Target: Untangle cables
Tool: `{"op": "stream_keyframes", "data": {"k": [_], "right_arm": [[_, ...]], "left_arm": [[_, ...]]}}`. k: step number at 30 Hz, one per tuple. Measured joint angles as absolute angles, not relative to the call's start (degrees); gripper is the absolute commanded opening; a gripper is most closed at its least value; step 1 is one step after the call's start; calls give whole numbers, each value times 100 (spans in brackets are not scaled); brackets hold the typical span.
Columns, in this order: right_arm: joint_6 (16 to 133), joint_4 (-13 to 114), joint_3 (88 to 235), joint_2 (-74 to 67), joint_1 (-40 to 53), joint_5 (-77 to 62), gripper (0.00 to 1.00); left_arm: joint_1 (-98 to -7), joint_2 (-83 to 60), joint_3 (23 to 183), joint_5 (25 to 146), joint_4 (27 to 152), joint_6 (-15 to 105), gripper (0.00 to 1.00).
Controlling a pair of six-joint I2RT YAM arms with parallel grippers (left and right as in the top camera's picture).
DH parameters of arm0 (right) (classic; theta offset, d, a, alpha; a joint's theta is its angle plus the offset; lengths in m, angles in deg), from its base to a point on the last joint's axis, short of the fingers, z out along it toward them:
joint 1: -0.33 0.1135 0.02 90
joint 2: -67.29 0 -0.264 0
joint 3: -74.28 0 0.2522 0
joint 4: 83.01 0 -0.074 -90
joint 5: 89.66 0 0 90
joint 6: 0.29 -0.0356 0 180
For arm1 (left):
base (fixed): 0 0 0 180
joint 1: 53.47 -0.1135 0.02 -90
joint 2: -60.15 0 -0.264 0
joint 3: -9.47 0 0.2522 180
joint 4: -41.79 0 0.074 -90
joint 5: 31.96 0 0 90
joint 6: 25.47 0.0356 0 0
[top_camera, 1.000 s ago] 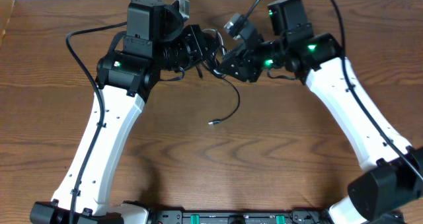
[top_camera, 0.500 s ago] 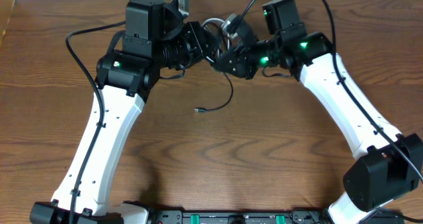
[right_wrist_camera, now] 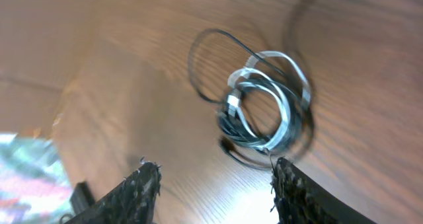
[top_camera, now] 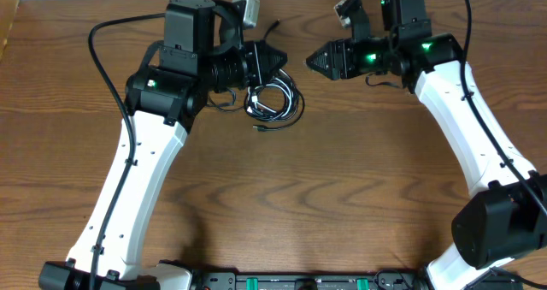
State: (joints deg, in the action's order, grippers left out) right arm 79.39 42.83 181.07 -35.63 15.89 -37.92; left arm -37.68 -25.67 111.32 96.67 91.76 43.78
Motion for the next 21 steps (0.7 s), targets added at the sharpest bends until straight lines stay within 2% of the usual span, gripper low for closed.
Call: {"op": "stream_keyframes", "data": {"k": [3, 4, 7, 9, 14, 21], "right_arm": [[7652, 4001, 18107, -3563, 1632, -3160, 53], [7530, 3896, 18107, -3563, 1632, -2904, 54], [7287, 3771, 18107, -3563, 1593, -2426, 56], [7204, 3745, 18107, -3563, 1495, -2246, 58], [7161, 3529, 18107, -3563, 1189, -2013, 61], [7311, 3104, 18107, -3563, 1112, -1774, 63]], "left_arm": [[-3764, -2569, 11132, 9180, 9656, 4516, 8], [-3764, -2591, 11132, 8904, 9799, 4535, 13], [-3766, -2768, 11132, 8281, 9853, 4658, 47], [-3768, -3024, 11132, 8026, 9678, 4826, 60], [-3768, -3970, 11130, 7718, 9173, 5421, 68], [-3827, -5174, 11108, 7580, 8959, 6478, 68]]}}
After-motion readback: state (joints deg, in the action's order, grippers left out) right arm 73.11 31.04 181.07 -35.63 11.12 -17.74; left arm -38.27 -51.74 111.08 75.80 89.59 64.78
